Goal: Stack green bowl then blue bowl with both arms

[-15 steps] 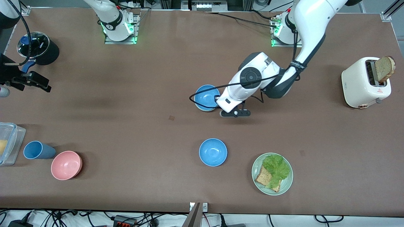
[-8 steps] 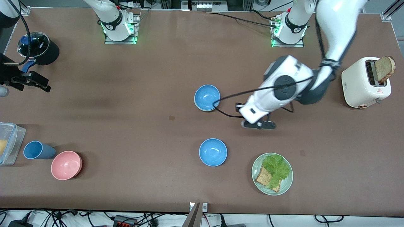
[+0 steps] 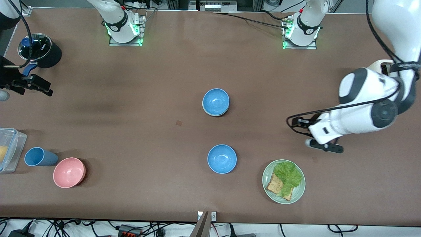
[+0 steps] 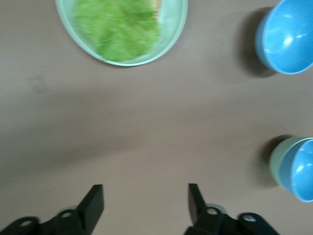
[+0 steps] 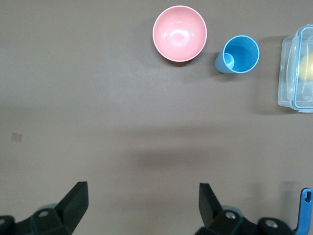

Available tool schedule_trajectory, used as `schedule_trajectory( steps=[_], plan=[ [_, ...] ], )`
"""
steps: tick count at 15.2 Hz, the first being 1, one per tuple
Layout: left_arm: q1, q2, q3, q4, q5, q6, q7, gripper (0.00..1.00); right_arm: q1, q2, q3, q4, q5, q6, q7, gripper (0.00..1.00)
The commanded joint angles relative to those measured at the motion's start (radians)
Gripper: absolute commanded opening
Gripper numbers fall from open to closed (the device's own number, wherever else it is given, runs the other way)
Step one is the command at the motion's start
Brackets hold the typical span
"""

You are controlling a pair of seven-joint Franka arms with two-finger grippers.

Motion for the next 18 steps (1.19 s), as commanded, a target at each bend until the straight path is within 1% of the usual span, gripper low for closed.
schedule_trajectory(
  steps=[1, 3, 4, 5, 7, 8, 9, 10, 11, 14, 18],
  plan=[
    [-0.045, -0.134, 0.148, -0.039, -0.057, -0.036, 0.083, 1.00, 0.007, -0.012, -0.007, -0.005, -0.002, -0.011, -0.021, 1.00],
    [-0.104, -0.210, 0.257, -0.064, -0.093, -0.048, 0.091, 1.00, 0.007, -0.012, -0.007, -0.005, -0.002, -0.014, -0.021, 1.00],
    [-0.108, -0.243, 0.296, -0.076, -0.094, -0.049, 0.092, 1.00, 0.007, -0.012, -0.007, -0.005, -0.002, -0.014, -0.021, 1.00],
    [-0.110, -0.288, 0.328, -0.100, -0.099, -0.049, 0.094, 1.00, 0.007, -0.011, -0.007, -0.005, -0.002, -0.016, -0.021, 1.00],
    [-0.118, -0.394, 0.366, -0.183, -0.123, -0.062, 0.105, 1.00, 0.007, -0.012, -0.007, -0.005, -0.002, -0.016, -0.021, 1.00],
    [-0.159, -0.431, 0.406, -0.208, -0.125, -0.059, 0.108, 1.00, 0.007, -0.012, -0.007, -0.005, -0.002, -0.014, -0.021, 1.00],
    [-0.215, -0.443, 0.487, -0.212, -0.127, -0.053, 0.111, 1.00, 0.007, -0.012, -0.007, -0.005, -0.002, -0.016, -0.023, 1.00],
    [-0.269, -0.443, 0.548, -0.212, -0.128, -0.049, 0.112, 1.00, 0.007, -0.012, -0.007, -0.005, -0.002, -0.019, -0.023, 1.00],
    [-0.289, -0.443, 0.581, -0.215, -0.128, -0.051, 0.112, 1.00, 0.007, -0.012, -0.007, -0.005, -0.002, -0.022, -0.020, 1.00],
    [-0.296, -0.446, 0.581, -0.237, -0.127, -0.062, 0.112, 1.00, 0.007, -0.011, -0.007, -0.005, -0.002, -0.022, -0.020, 1.00],
    [-0.297, -0.440, 0.577, -0.228, -0.120, -0.065, 0.111, 1.00, 0.005, -0.007, -0.007, -0.005, 0.001, -0.022, -0.013, 1.00]
  ],
)
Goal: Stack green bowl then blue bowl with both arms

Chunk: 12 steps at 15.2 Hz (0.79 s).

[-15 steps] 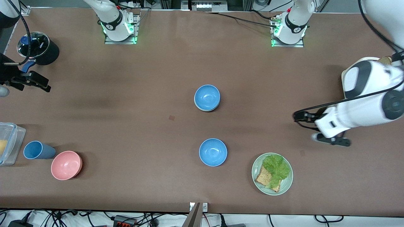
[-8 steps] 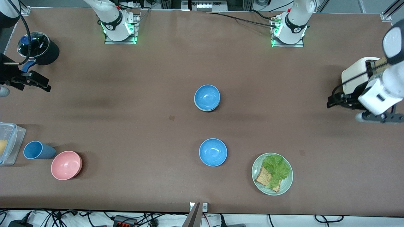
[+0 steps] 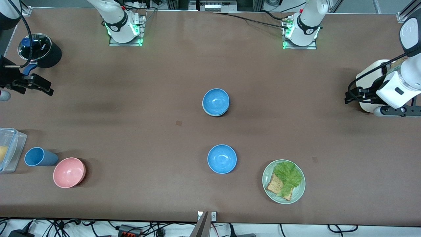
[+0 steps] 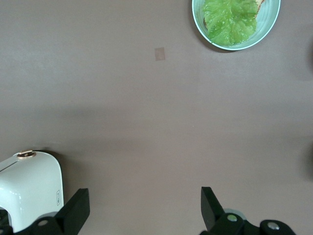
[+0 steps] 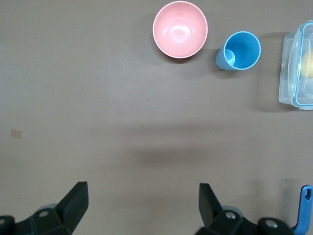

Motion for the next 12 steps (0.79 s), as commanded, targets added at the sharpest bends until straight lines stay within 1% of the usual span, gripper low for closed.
schedule_trajectory(
  steps=[1, 3, 8, 9, 12],
  plan=[
    [-0.016, -0.013, 0.016, -0.006, -0.015, 0.000, 0.020, 1.00, 0.007, -0.009, -0.007, -0.004, 0.001, -0.010, -0.012, 1.00],
    [-0.016, -0.016, 0.015, -0.004, -0.015, -0.029, 0.019, 1.00, 0.007, -0.007, -0.007, -0.006, -0.001, -0.010, -0.012, 1.00],
    [-0.020, -0.016, 0.013, -0.001, -0.017, -0.040, 0.019, 1.00, 0.007, -0.009, -0.007, -0.004, -0.002, -0.011, -0.019, 1.00],
    [-0.020, -0.018, 0.000, -0.001, -0.018, -0.043, 0.017, 1.00, 0.007, -0.009, -0.007, -0.006, -0.002, -0.011, -0.021, 1.00],
    [-0.020, -0.021, -0.008, -0.001, -0.018, -0.048, 0.005, 1.00, 0.007, -0.009, -0.007, -0.006, -0.002, -0.022, -0.021, 1.00]
  ],
)
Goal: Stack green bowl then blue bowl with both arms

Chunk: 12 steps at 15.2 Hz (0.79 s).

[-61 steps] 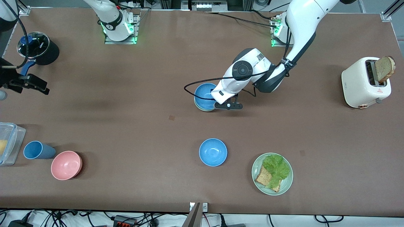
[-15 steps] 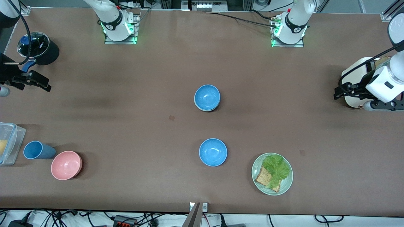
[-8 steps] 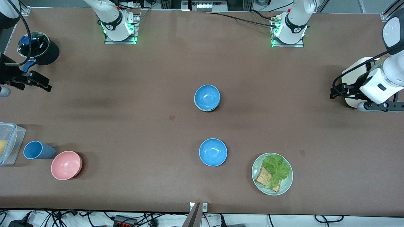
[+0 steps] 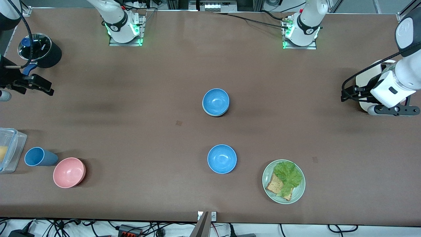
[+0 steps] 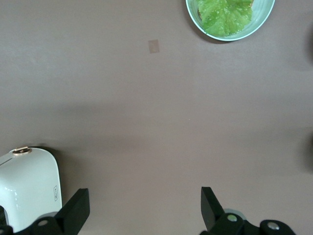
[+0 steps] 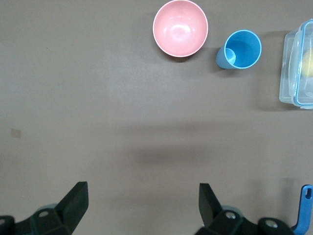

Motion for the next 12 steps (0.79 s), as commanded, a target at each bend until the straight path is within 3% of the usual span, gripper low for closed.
schedule_trajectory(
  steps=[1, 12],
  plan=[
    [-0.004, -0.018, -0.001, -0.001, -0.017, -0.019, 0.005, 1.00, 0.007, -0.010, -0.007, -0.006, -0.002, -0.017, -0.020, 1.00],
    [-0.002, -0.010, -0.001, 0.022, -0.020, -0.020, 0.022, 1.00, 0.007, -0.012, -0.007, -0.006, -0.002, -0.018, -0.022, 1.00]
  ],
)
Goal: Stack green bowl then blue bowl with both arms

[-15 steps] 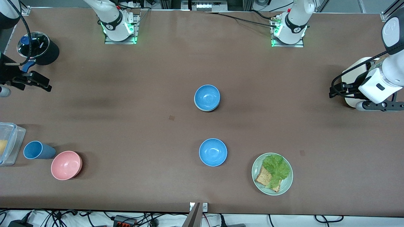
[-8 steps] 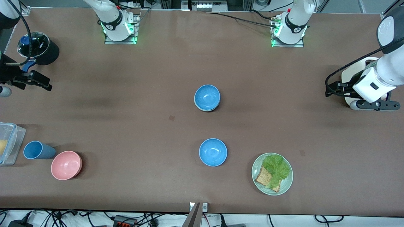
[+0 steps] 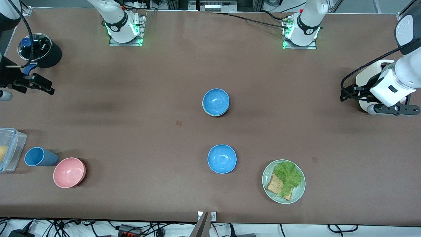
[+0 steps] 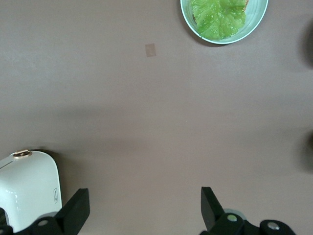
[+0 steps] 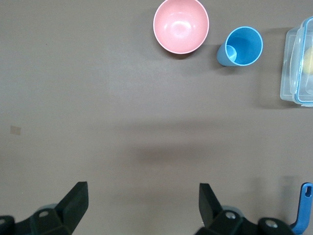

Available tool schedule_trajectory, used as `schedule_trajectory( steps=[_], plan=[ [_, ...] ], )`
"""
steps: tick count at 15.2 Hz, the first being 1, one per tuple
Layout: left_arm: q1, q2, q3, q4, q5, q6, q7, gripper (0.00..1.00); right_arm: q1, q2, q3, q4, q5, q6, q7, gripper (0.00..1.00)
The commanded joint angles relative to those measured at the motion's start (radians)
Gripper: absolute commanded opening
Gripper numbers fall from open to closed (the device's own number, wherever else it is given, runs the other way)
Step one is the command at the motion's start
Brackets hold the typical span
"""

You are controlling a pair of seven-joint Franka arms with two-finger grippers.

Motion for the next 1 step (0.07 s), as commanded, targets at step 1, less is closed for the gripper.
schedule_trajectory(
  steps=[1],
  plan=[
    [0.001, -0.010, 0.002, 0.006, -0.020, -0.017, 0.022, 1.00, 0.007, -0.012, -0.007, -0.006, -0.002, -0.009, -0.018, 1.00]
  ],
)
